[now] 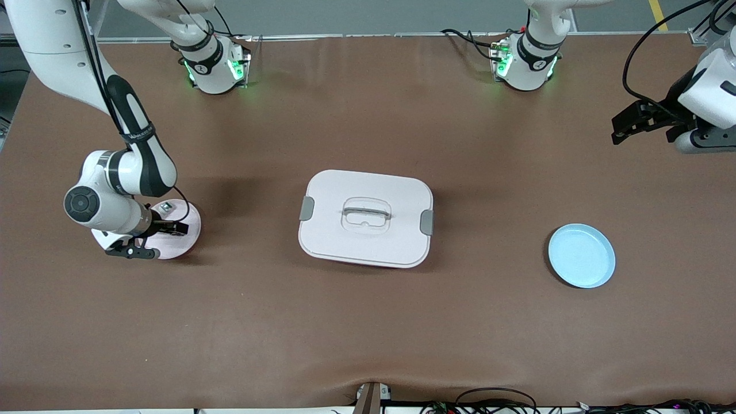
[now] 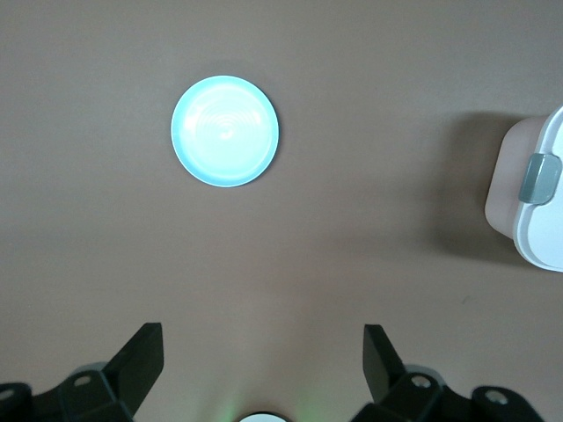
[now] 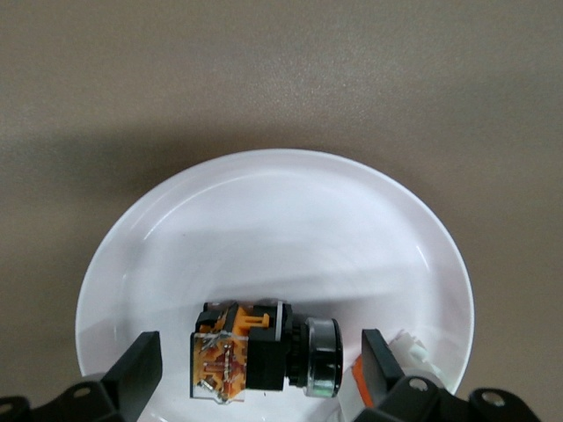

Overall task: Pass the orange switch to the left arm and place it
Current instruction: 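Close the right gripper on the orange switch and lift it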

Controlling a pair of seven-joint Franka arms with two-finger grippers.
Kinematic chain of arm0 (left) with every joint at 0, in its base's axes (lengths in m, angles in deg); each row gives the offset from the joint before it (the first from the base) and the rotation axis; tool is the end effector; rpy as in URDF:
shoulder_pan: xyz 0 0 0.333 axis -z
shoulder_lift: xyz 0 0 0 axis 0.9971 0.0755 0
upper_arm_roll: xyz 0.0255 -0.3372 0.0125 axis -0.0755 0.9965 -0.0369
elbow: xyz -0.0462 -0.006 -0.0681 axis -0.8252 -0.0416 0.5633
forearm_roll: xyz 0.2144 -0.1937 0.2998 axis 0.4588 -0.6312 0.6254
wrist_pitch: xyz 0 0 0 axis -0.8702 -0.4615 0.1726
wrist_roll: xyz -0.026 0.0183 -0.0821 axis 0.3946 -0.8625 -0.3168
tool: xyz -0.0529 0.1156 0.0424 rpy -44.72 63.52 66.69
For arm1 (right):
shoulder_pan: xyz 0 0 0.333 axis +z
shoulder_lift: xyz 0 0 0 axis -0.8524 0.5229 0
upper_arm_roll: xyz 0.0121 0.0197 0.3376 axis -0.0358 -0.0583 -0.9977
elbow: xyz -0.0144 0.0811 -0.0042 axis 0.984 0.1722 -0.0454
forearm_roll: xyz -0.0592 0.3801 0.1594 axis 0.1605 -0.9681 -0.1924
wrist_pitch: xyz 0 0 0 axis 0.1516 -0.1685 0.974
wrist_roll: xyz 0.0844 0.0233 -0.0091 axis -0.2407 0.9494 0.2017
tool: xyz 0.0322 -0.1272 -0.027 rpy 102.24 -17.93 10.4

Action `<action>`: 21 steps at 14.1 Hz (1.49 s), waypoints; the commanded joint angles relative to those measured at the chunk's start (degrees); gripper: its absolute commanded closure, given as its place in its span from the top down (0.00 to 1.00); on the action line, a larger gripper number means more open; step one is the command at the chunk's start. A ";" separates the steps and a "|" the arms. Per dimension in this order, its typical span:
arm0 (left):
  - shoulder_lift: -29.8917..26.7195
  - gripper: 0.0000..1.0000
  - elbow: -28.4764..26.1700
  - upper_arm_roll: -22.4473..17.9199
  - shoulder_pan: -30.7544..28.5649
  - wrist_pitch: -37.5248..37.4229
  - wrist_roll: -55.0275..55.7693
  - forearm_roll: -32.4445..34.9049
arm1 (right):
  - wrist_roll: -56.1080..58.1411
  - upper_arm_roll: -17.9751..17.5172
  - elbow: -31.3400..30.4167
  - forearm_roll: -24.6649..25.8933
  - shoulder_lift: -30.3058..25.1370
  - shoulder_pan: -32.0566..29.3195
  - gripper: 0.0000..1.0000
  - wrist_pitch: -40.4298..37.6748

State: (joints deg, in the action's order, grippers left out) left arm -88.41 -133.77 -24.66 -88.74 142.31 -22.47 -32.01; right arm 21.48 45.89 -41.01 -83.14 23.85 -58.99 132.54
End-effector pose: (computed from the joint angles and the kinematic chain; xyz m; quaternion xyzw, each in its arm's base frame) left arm 0.5608 -0.0617 0.6408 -0.9996 -0.0076 0.0199 0.0157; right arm 0.6014 -0.0533 0.1650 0.9963 -0.0476 -0.0651 0.0307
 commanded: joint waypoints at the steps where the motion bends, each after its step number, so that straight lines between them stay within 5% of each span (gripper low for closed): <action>1: -0.35 1.00 0.48 0.20 -0.36 -0.55 -0.21 0.25 | -0.61 -0.41 -0.46 0.93 0.43 -0.36 1.00 0.96; 6: -0.35 1.00 0.48 0.20 -0.45 -0.55 -0.39 0.25 | -0.61 -0.41 -0.46 1.02 1.05 -0.45 0.94 1.49; 14: -0.18 1.00 0.57 0.20 -0.45 -0.55 -0.48 0.25 | 0.18 -0.50 -0.37 1.02 1.49 -0.27 0.30 2.11; 21: -0.18 1.00 0.57 0.11 -0.45 -0.55 -0.48 0.25 | 4.05 -0.50 3.13 1.02 -1.75 -0.45 0.28 -5.25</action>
State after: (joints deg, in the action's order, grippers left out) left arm -88.41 -133.74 -24.72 -88.83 142.31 -22.47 -32.01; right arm 24.30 45.78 -39.41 -83.10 24.68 -58.95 131.80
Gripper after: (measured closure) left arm 0.000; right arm 0.273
